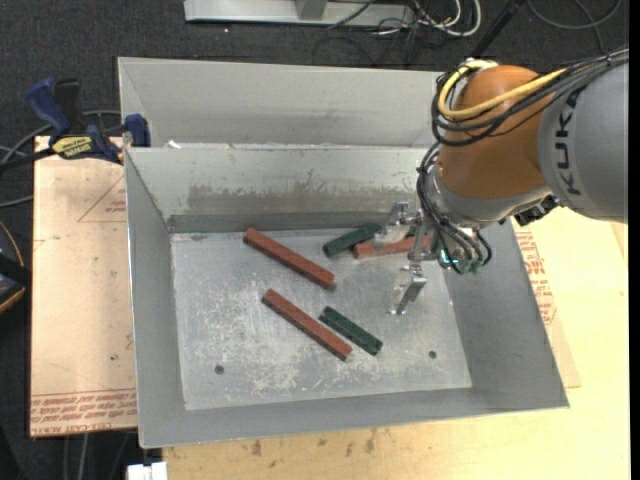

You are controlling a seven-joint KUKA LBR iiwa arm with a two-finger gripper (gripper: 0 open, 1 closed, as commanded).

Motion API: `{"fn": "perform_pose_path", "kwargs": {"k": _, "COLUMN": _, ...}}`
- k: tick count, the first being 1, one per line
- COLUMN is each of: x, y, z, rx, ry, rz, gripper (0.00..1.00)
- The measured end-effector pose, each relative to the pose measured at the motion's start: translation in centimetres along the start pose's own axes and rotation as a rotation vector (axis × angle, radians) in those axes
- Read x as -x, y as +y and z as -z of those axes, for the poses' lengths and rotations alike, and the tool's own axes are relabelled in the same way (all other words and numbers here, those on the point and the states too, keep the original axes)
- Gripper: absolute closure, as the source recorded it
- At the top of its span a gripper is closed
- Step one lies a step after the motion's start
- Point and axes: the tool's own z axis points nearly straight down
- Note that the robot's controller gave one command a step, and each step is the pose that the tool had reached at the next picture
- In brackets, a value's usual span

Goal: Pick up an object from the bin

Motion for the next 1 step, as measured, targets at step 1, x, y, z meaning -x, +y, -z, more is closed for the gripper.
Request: {"fn": "perform_pose_path", "kwargs": {"k": 1, "x": 0.17, "y": 0.00, "z": 0.41, "rx": 0.000, "ry": -0.008, "rz": 0.000, "gripper": 0.00}}
